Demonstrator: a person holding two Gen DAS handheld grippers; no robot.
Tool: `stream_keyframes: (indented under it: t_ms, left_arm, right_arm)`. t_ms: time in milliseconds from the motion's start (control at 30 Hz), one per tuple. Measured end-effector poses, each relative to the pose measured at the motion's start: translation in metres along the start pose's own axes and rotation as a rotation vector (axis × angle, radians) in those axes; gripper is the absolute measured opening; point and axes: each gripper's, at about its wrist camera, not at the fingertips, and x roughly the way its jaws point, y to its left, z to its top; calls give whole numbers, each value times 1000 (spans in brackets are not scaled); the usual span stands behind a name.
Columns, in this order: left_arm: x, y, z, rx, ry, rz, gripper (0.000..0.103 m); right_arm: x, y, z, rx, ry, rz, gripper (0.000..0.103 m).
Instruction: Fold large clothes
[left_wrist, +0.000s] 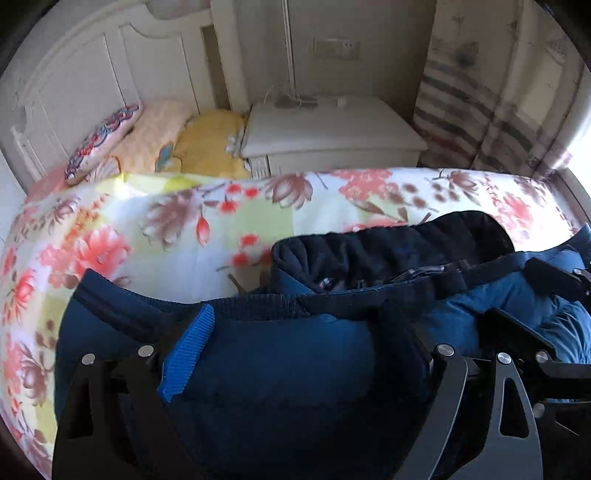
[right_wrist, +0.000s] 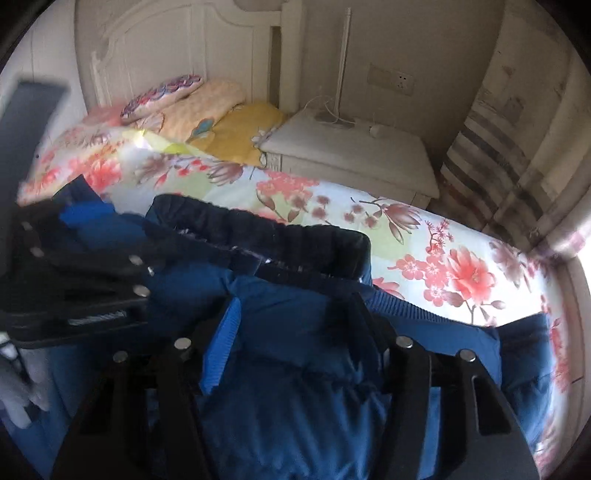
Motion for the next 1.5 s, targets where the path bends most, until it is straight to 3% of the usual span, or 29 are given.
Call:
stream_keyframes:
  t_ms: [267,600,667,800,967,1000,1033,1100,1167,1233,1400,1500]
  left_arm:
    - [5,-11,-6,37,-26,70,87]
    - [4,-8,-6,29,-31,70,89]
    - [3,-2,-5,6,-25,39,91]
    - [-17,39,-6,-98,-78,30,95]
    - [-18,94,-11,-136,-58,86,94]
    - [-14,103,-12,-162,-43,112,94]
    - [-8,114,-14,-217,-20,94,94]
    - [7,133,-20,-316,32,-14,96]
    - [14,142,-22,-374,51,-70,98]
    - [14,138,-22,-361,51,-52,98]
    - [2,128,-24,-336,-6,27,97]
    - [-7,124,-22,-318,-54,101,97]
  right_arm:
    - [16,6,-3,-20,22,-50,69]
    - [20,9,-6,-38,5,-91,72]
    - [20,6,-6,-28,12,-72,73]
    - [11,-20,-3,49,35,24,71]
    - [-22,-103,-22,222,-5,-86,71]
    - [-22,-128,-31,286,0,-55,68]
    - [-21,-142,-38,331,5,-19,66]
    - [-15,-158,-50,394,2,65,63]
    - [-13,-153,-52,380,-15,56,65]
    - [-9,-147,-51,360,-23,33,65]
    - [-8,-164,-58,433,-54,122,66]
    - [-8,-155,-53,394,-32,75,66]
